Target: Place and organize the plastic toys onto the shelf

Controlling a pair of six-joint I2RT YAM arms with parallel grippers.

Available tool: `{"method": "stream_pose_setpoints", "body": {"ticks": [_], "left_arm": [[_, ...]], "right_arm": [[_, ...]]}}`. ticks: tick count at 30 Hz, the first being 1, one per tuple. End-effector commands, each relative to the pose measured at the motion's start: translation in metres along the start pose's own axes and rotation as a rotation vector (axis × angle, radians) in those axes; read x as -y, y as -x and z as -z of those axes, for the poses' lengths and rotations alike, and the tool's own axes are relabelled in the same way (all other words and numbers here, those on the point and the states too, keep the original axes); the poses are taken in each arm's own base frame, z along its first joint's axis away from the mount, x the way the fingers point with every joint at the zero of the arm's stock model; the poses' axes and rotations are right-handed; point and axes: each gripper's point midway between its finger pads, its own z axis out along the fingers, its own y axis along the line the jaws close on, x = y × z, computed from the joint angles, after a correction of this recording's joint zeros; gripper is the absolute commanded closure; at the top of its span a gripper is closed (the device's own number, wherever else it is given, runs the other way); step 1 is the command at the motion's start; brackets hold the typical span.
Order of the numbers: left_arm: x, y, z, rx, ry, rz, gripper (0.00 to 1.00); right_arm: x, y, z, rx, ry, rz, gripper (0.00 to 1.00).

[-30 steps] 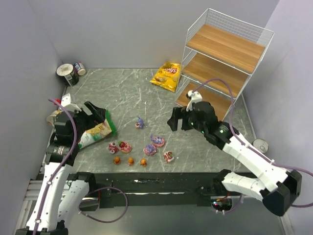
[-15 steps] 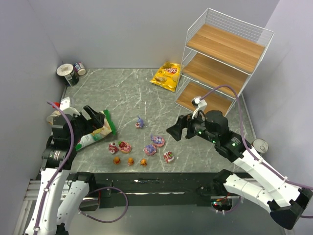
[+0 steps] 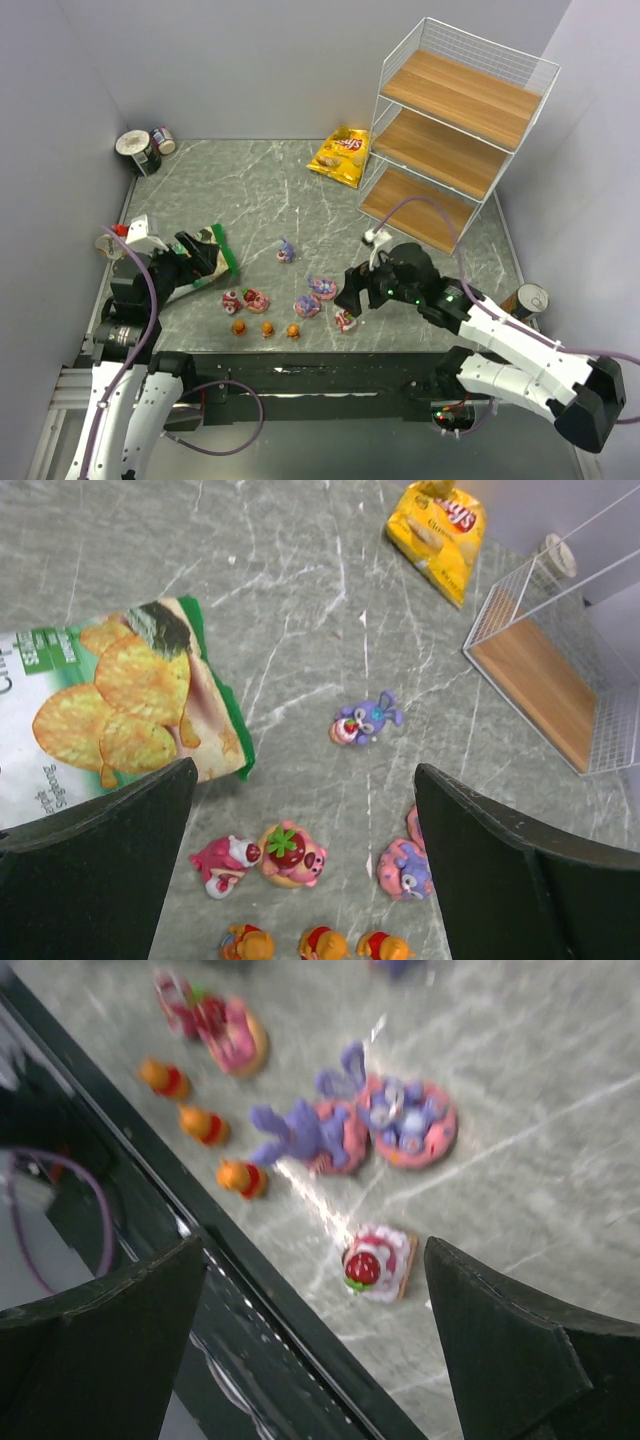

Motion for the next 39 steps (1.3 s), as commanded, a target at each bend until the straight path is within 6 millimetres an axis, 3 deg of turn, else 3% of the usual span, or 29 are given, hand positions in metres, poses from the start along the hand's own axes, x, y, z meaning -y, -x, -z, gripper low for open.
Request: {"method": "stream_pose_setpoints", "body": {"ticks": [1, 12, 22, 27, 31, 39], "left_arm": [[0.006, 0.005, 0.000, 0.055, -0.047, 0.018, 0.04], [0.003, 0.008, 0.002, 0.072, -0.030, 0.008, 0.04], [0.002, 0.007, 0.001, 0.068, -0.028, 0.008, 0.04], [0.002, 0.008, 0.001, 0.069, -0.023, 0.010, 0.04], [0.002, 0.009, 0.003, 0.077, -0.022, 0.012, 0.04], [0.001, 0.009, 0.002, 0.076, -0.018, 0.013, 0.04]], "right_arm": [[-0.013, 0.003, -0.012, 0.021, 0.035, 0.063, 0.05], [0.023, -0.032, -0.022, -0.018, -0.303, -0.108, 0.04], [0.025, -0.048, -0.020, 0.040, -0.410, -0.324, 0.10], [0.009, -0.066, -0.019, 0.015, -0.435, -0.392, 0.11], [-0.013, -0.079, -0.022, -0.015, -0.372, -0.403, 0.20], [-0.028, -0.101, -0.031, -0.028, -0.347, -0.427, 0.42]]}}
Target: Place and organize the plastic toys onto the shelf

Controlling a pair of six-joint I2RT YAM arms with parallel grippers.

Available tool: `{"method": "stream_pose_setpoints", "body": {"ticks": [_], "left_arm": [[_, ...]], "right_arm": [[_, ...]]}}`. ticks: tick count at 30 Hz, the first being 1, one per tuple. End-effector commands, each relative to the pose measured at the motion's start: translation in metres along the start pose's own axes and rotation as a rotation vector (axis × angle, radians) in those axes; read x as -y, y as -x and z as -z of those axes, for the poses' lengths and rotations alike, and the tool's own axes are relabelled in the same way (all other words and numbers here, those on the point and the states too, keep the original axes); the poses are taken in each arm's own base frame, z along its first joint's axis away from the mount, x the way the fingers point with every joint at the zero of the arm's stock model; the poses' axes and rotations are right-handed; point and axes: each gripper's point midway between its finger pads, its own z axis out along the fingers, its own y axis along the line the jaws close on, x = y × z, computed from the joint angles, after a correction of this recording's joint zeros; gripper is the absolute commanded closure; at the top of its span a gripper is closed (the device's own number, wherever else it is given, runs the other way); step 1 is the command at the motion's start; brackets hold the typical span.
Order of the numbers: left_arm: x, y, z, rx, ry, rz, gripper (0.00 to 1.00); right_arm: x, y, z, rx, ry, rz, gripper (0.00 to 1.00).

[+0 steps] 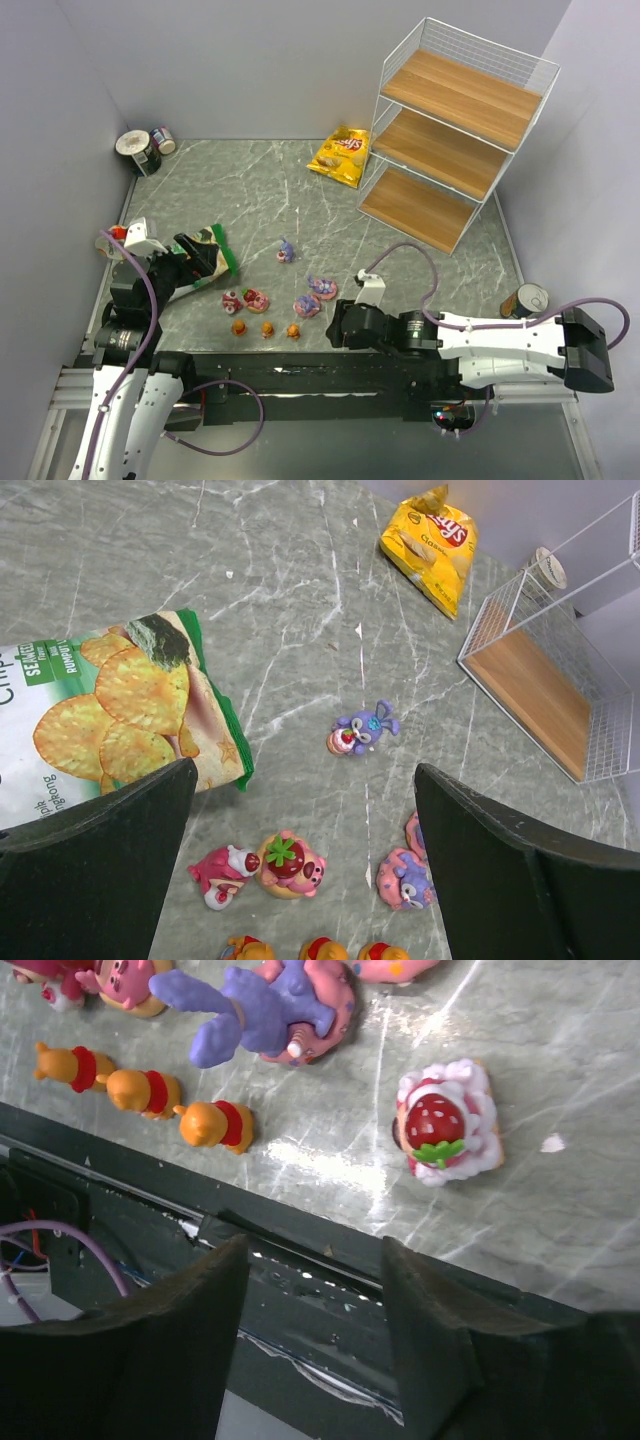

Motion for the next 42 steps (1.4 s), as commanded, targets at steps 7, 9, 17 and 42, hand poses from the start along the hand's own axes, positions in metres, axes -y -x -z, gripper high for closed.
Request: {"method": "stream_pose_setpoints", "body": {"ticks": [7, 9, 17, 42], "left_arm": [[0.004, 0.012, 0.001, 0.043, -0.006, 0.012, 0.04], [0.003, 0.012, 0.001, 0.042, -0.005, 0.012, 0.04], [0.002, 0.011, -0.001, 0.037, 0.001, 0.013, 0.04], [0.003, 0.012, 0.000, 0.044, 0.001, 0.012, 0.04]], "right_arm": [[0.003, -0.004, -0.027, 0.070, -0.021, -0.049, 0.56], [0.006, -0.003, -0.030, 0.087, -0.026, -0.043, 0.58], [0.012, -0.009, -0.047, 0.068, -0.045, -0.047, 0.63], [0.078, -0.002, -0.050, 0.094, -0.196, -0.046, 0.45]]}}
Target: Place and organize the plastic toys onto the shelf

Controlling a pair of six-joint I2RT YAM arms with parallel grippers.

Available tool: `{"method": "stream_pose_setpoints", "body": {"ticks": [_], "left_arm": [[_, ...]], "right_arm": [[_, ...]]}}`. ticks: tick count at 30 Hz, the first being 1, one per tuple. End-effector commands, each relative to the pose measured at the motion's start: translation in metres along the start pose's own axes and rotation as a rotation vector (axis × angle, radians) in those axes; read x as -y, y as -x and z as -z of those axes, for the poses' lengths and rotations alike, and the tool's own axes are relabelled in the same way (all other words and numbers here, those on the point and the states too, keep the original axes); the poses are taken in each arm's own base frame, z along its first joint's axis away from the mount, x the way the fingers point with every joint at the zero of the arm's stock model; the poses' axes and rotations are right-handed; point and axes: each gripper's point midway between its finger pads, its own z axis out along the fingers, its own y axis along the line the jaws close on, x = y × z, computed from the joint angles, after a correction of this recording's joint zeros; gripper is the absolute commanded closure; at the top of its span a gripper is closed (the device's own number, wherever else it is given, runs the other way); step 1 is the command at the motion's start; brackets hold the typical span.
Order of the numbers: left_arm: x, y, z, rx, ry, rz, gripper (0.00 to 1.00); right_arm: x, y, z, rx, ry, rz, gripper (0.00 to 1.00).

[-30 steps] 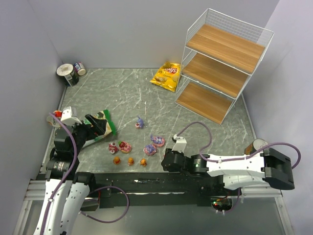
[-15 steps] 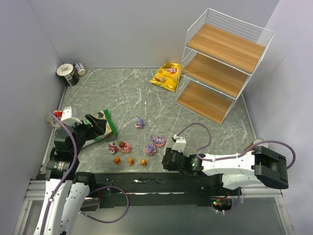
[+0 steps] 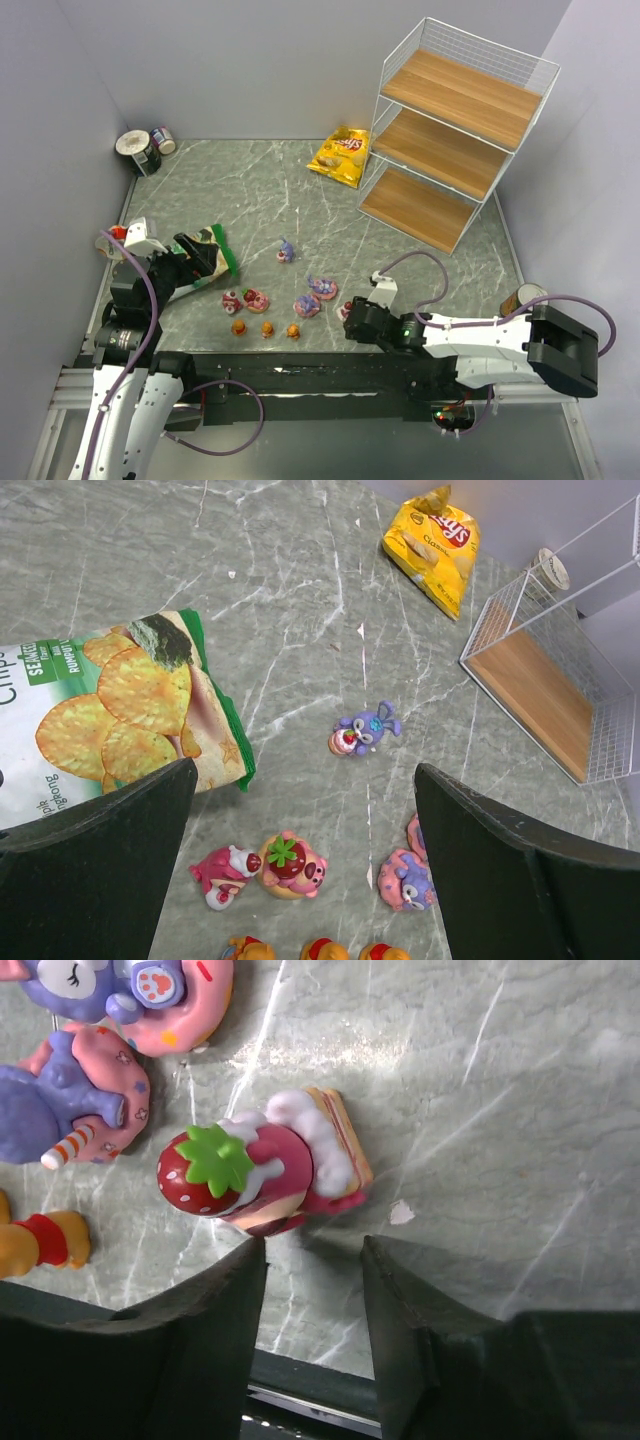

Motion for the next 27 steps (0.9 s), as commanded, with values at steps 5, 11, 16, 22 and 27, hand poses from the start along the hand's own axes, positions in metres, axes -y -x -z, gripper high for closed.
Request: {"method": "stream_pose_setpoints", "body": {"ticks": [5, 11, 16, 22, 27], "left_arm": [[0.004, 0.012, 0.001, 0.043, -0.008, 0.011, 0.04], [0.004, 0.012, 0.001, 0.043, -0.007, 0.013, 0.04], [0.004, 0.012, 0.001, 0.042, -0.006, 0.011, 0.04], [0.003, 0.012, 0.001, 0.041, -0.002, 0.014, 0.04], [0.004, 0.013, 0.001, 0.047, -0.004, 0.011, 0.04]], "right_arm": [[0.004, -0.004, 0.004, -0.016, -0.002, 0.105, 0.21], [0.002, 0.003, 0.002, 0.012, -0.002, 0.193, 0.11], [-0.004, 0.013, -0.001, 0.048, -0.011, 0.259, 0.08], [-0.005, 0.023, -0.008, 0.070, -0.039, 0.307, 0.08], [-0.011, 0.031, -0.010, 0.102, -0.023, 0.339, 0.11]]}}
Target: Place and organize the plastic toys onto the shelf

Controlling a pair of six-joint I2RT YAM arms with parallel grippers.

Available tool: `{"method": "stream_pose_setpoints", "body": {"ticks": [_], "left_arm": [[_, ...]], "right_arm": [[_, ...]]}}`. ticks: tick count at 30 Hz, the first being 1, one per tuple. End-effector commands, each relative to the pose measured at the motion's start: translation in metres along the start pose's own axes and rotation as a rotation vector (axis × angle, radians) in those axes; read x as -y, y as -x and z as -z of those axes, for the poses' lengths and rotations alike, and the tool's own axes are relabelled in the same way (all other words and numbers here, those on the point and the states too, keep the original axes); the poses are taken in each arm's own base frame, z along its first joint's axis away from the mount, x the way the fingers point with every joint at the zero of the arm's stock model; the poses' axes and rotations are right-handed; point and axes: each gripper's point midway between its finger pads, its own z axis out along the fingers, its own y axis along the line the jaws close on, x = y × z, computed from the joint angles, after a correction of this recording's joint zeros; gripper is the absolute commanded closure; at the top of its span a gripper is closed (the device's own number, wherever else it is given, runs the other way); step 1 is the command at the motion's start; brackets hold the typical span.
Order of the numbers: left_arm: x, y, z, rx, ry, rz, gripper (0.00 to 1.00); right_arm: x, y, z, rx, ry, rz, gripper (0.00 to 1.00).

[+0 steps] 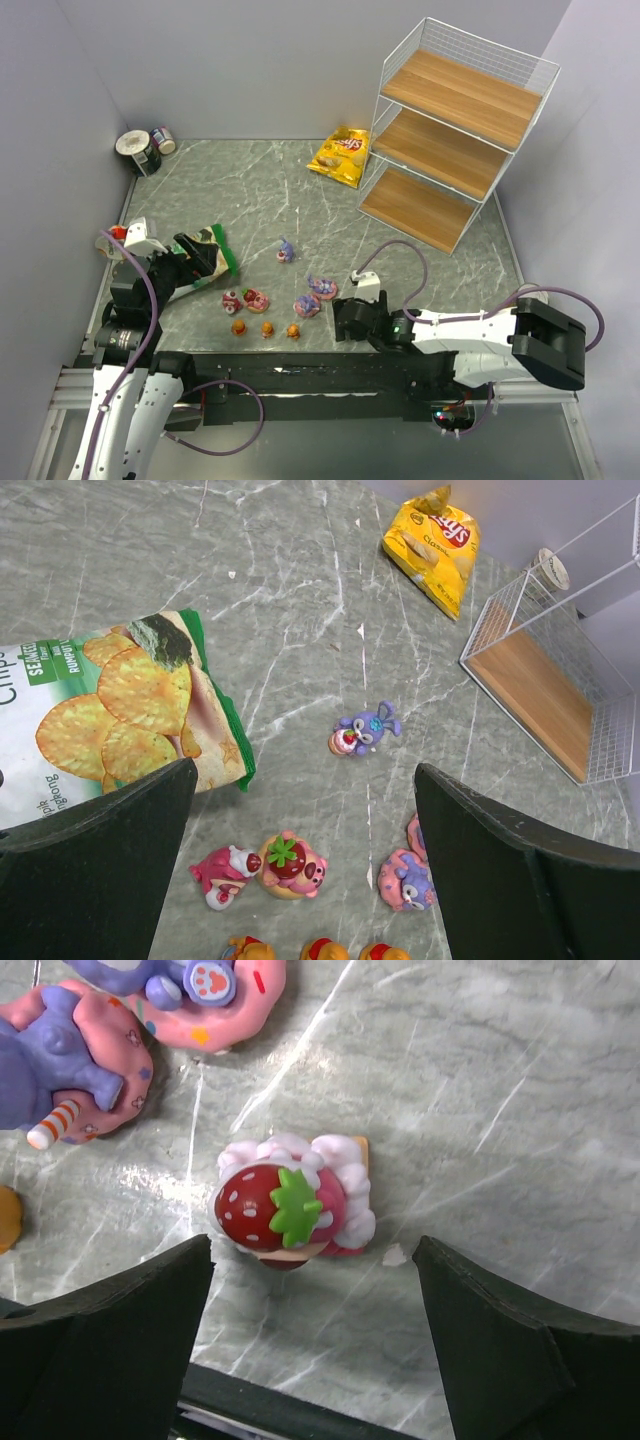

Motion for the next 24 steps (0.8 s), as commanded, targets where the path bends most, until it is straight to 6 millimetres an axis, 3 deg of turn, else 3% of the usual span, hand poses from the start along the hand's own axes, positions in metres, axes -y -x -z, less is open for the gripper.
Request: {"method": "stream_pose_setpoints", "body": {"ticks": [1, 13, 18, 24], "left_arm": [[0.003, 0.012, 0.001, 0.045, -0.004, 0.011, 0.04], [0.003, 0.012, 0.001, 0.045, -0.003, 0.013, 0.04], [0.003, 0.012, 0.001, 0.046, -0.002, 0.013, 0.04], [0.004, 0.013, 0.003, 0.051, -0.005, 0.013, 0.04]], "right_arm": [[-0.003, 0.024, -0.003, 0.076, -0.012, 0.029, 0.12], [-0.014, 0.030, -0.010, 0.093, 0.015, 0.065, 0.30], [-0.013, 0.037, -0.007, 0.123, 0.016, 0.049, 0.42], [-0.009, 0.047, -0.002, 0.141, -0.008, 0.038, 0.67]]}}
